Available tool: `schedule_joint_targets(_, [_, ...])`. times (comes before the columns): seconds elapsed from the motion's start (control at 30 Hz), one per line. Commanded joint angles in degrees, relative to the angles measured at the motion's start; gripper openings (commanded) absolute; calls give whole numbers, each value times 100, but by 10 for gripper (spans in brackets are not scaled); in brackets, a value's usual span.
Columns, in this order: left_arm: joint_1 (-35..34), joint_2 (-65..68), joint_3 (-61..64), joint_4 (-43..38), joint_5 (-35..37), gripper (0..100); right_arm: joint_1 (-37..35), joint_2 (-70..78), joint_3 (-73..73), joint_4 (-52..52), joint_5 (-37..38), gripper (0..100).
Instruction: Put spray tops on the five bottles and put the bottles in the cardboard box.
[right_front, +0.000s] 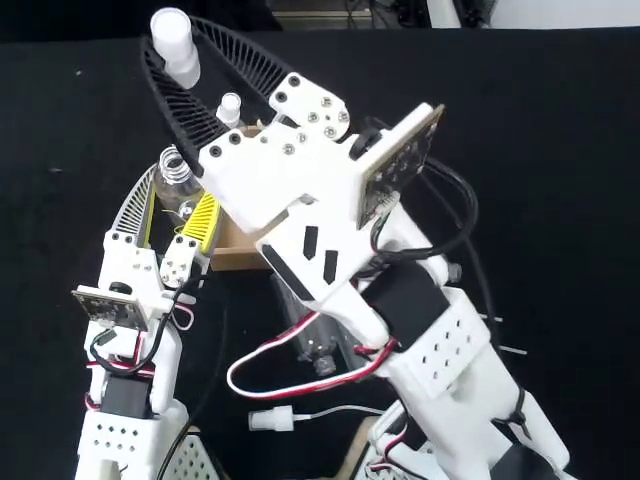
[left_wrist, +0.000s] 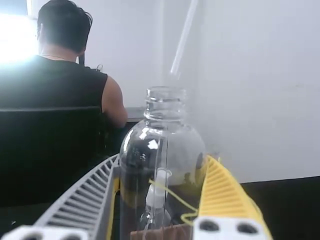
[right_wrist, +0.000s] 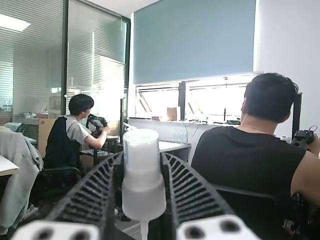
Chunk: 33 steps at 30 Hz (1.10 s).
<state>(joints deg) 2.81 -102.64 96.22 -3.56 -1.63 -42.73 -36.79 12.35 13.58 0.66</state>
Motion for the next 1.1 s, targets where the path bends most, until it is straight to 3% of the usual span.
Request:
schedule_joint_targets(0.0, [31,-26,127,9,35,30,-167,-13,-365,299,62,11])
schedule_joint_targets(0.63, [31,-26,127,9,35,30,-378,-13,1024,-26,70,11])
schedule_joint_targets(0.8, [31,-26,127,9,35,30,-633,-13,1051,519,79,15])
schedule_joint_targets(0.97, [22,-26,127,9,26,30,-686,-13,831,1143,79,131])
schedule_joint_targets(1.07, [22,-26,127,9,26,30,-668,-13,769,1363,79,146])
